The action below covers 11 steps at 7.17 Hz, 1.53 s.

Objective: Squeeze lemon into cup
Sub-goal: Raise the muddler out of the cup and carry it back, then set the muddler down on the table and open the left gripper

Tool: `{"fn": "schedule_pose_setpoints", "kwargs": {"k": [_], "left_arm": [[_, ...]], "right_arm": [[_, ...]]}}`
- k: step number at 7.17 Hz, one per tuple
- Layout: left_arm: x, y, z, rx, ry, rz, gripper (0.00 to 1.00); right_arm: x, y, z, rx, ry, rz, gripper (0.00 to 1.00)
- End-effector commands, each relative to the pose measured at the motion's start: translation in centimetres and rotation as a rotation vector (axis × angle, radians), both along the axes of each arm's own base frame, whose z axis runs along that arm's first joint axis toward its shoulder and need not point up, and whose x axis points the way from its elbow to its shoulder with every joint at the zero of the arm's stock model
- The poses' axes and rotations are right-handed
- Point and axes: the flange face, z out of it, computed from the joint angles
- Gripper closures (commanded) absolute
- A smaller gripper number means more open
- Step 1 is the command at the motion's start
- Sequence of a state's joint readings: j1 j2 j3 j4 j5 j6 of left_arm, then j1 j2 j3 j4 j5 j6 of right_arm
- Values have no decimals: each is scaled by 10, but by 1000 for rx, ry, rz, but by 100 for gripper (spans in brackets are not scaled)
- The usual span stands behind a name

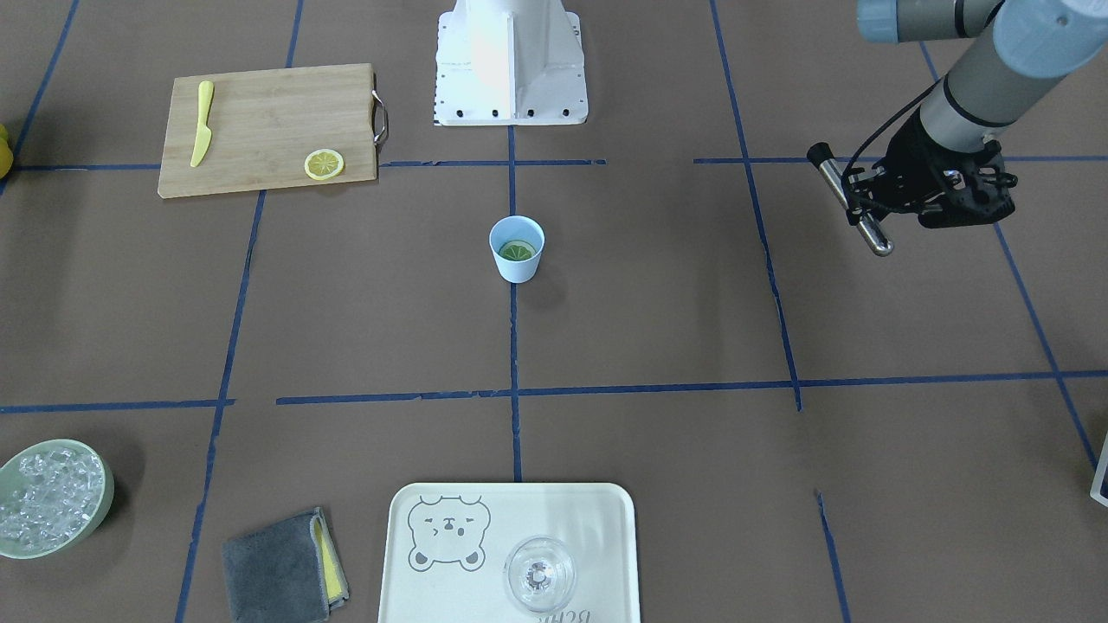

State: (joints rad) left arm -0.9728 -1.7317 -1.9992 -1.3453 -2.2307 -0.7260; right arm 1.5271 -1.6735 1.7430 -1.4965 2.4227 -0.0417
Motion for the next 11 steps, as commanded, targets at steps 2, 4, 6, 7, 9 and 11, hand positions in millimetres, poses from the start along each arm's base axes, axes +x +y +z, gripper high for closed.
{"fn": "schedule_pose_setpoints", "kwargs": {"k": [2,4,6,7,9,11], "left_arm": [[46,-19,94,-74,-103,177,100],[56,-32,131,-98,-117,182,100],[59,-35,131,-95,-117,187,100],[61,-38,127,-92,-115,185,100],[67,-46,126,-107,-117,170,1],[66,-46,123,-101,-114,166,0]], "right_arm": [[3,0,7,-14,14,10,0],[6,0,7,-8,14,15,0],[8,1,8,-10,16,18,0],[8,1,9,-12,16,17,0],[8,0,9,-9,16,17,0],[15,1,10,-7,15,29,0]]}}
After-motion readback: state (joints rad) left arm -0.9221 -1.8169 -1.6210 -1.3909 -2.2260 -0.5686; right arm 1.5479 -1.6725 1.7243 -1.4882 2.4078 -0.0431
